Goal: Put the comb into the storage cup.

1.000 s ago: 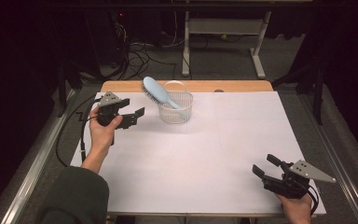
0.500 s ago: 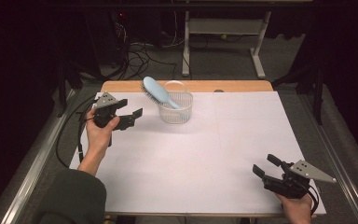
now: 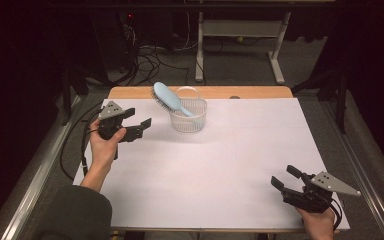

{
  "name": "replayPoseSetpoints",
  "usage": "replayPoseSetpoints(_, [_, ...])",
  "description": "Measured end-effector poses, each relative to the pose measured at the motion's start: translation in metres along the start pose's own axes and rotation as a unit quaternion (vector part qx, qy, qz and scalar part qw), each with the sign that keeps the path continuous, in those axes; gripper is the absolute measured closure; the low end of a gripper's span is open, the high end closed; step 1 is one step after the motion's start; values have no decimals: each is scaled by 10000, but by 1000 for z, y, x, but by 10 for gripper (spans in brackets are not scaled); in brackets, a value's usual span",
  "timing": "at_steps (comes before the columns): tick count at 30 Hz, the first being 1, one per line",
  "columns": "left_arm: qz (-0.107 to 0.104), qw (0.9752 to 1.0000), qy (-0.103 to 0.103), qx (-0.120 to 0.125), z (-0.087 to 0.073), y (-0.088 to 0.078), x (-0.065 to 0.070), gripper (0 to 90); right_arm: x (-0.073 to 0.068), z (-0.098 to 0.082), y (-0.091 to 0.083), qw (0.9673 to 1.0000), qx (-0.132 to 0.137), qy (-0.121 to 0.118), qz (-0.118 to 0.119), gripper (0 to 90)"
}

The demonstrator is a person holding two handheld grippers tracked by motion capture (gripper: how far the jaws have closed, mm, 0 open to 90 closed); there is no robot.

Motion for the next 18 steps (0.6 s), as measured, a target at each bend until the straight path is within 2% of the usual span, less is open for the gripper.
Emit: replayPoseSetpoints(18, [17,10000,-37,-9,-8,-8,-2,263,0,0,1,10000,-3,8,-12,262])
Point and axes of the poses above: each handheld gripper's, and its own axes: y roughly forward along the jaws, z roughly out of its top, x roughly to its right, the point moved 6 cm from there along y, roughly forward along the jaws, and after that the axes turned 3 degrees about -x, right-handed, at the moved point
